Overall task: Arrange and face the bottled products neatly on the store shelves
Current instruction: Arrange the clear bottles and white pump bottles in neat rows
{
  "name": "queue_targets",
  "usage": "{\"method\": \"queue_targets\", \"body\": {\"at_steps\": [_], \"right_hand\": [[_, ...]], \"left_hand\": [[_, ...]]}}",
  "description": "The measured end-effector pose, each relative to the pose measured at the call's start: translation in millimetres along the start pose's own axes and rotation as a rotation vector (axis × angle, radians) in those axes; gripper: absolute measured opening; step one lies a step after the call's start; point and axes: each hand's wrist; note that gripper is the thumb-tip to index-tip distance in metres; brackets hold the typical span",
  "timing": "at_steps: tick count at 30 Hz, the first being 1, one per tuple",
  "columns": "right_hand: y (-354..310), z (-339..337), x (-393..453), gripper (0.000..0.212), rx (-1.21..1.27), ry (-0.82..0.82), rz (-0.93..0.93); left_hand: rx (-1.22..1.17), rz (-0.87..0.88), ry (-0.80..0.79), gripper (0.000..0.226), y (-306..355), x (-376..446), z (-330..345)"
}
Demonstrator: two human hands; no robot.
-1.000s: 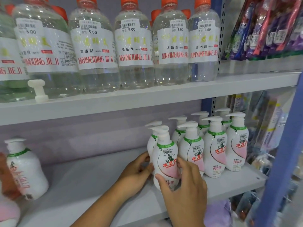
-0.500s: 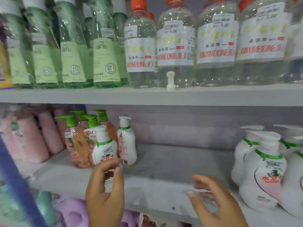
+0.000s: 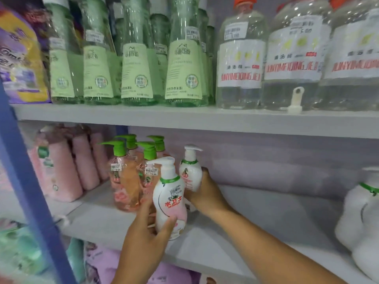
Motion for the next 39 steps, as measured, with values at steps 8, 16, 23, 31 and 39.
{"method": "queue_targets", "body": {"at_steps": [8,16,23,31,39], "right_hand": [[32.2,-68.0,-125.1,0.07,-0.156,0.476,0.164],[74.4,-96.8,-179.7,0.08,-0.152,0.773,0.18],[81.3,-114.1,-211.4,0.095,-0.403,0.795,0.149],[99.4,-134.8,-207.8,0.103,-0.449,0.889,0.172],[110.0,-132.9,-206.8,0.084,-0.503,0.996,0.117]], "left_hand": [[0.002,-0.056,-0.289,0.046,2.8,35.6,42.3],[-0.035,-0.07,-0.797,0.042,30.7,61.8,155.8],[-0.135,-0.079,-0.977,0.049,51.0,51.0,223.8],[-0.295,-0.044,-0.86,0.042,53.9,25.7,229.2],[-0.37,-0.104,-0.848,0.038,55.8,21.6,228.6]]}}
Point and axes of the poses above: each hand's wrist, its own x-axis towards the middle knuckle, its own z-axis out of the palm, y = z × x, and after that the axes turned 10 degrees about -x, right-handed
